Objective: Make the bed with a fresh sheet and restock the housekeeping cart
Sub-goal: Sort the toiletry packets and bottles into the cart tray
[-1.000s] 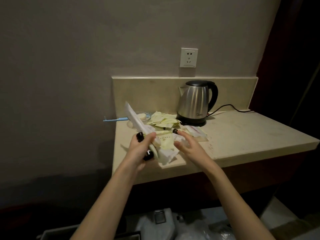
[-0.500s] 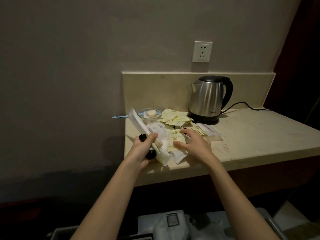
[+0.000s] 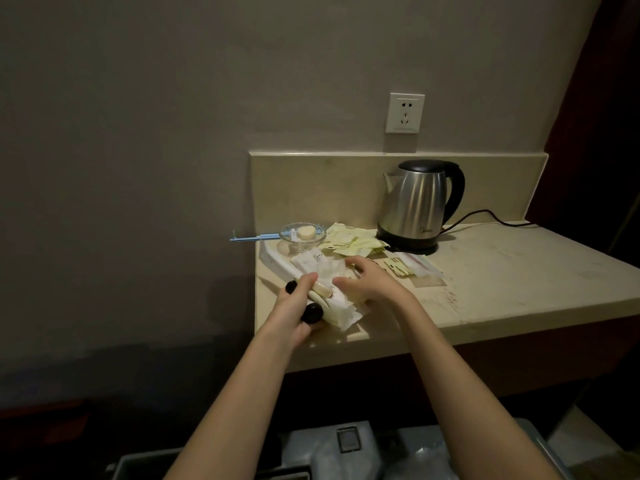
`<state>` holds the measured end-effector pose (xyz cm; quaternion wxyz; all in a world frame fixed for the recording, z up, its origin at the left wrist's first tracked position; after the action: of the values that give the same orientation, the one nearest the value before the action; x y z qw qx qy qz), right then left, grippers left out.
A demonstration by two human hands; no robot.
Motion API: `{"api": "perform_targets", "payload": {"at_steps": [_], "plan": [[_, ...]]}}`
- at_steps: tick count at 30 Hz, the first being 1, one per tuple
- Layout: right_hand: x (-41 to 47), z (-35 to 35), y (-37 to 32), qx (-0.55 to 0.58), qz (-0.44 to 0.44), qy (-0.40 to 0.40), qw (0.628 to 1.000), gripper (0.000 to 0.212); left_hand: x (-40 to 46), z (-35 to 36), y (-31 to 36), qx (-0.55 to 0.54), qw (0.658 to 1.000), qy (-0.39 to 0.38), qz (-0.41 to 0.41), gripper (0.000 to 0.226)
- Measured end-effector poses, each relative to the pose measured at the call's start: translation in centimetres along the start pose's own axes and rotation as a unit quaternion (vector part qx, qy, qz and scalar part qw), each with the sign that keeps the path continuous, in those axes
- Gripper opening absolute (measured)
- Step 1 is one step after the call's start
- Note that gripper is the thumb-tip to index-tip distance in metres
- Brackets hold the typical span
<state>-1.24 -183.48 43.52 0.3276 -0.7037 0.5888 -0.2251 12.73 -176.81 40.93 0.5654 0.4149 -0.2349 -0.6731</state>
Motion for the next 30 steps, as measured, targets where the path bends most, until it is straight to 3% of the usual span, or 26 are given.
{"api": "perform_targets", "payload": {"at_steps": [4, 17, 25, 30], "plan": [[-0.6, 0.1, 0.2, 0.063, -0.034, -0.008, 0.997, 0.058, -0.2, -0.1, 0.0, -0.010, 1.000, 0.002, -0.010, 0.041], [-4.2, -1.0, 0.4, 0.187, -0.067, 0.069, 0.978, 0.047, -1.8, 0.8, -1.1, 0.007, 1.000, -0.026, 0.012, 0.045], [-6.9, -0.8, 0.0, 0.219, -0.118, 0.049, 0.967, 0.042, -2.9, 1.7, -1.1, 0.052, 0.997, -0.059, 0.013, 0.044], [-8.1, -1.6, -0.9, 0.238, -0.142, 0.020, 0.961, 0.043, -4.3, 2.0, -0.7, 0.023, 0.991, -0.133, 0.002, 0.036]]}}
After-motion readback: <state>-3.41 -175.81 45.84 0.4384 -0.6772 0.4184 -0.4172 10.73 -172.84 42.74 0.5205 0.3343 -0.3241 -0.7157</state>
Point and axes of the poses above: each hand's wrist, its own x-axis towards the middle knuckle, its own z-axis out of the palm, y = z × x, the point moved 5 cm from there along x, towards the middle knuckle, and after that the axes turned 4 degrees about -y, right-handed, at the moved point
